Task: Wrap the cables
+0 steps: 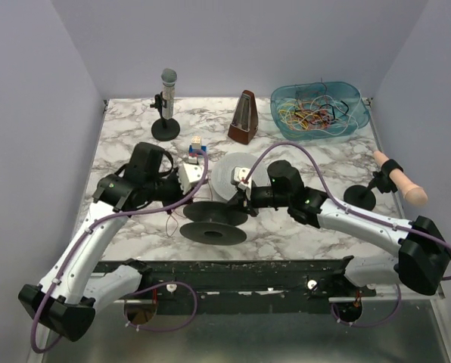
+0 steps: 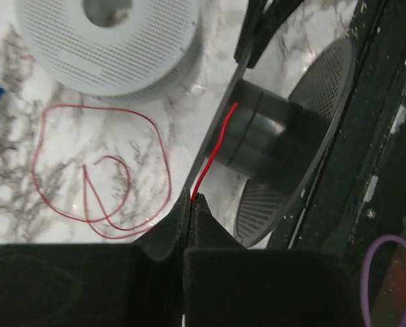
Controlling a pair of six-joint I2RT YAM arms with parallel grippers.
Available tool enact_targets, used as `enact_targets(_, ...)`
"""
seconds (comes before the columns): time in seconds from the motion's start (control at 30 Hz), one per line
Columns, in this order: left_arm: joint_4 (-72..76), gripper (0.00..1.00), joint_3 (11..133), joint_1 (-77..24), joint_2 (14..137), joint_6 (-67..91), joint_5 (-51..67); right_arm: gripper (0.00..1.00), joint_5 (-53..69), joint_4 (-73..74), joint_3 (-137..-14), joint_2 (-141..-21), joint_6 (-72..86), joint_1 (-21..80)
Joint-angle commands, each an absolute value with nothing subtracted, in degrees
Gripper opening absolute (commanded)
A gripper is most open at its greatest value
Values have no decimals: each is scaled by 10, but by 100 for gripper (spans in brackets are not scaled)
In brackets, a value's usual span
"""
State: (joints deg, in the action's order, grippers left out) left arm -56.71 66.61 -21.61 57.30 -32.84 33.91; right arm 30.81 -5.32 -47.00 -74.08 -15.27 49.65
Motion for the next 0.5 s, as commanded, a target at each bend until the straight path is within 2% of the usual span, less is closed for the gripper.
enact_targets(0.0, -553, 0, 614, -289, 577, -264, 272, 1, 378, -90, -465, -737, -170, 490)
enact_targets(0.27, -514, 0, 566, -343, 573, -215, 194, 1, 379, -94, -465, -742, -185, 483)
enact_targets(0.47, -479, 0, 561, -385, 589, -195, 228, 4, 379, -94, -473, -742, -180, 483)
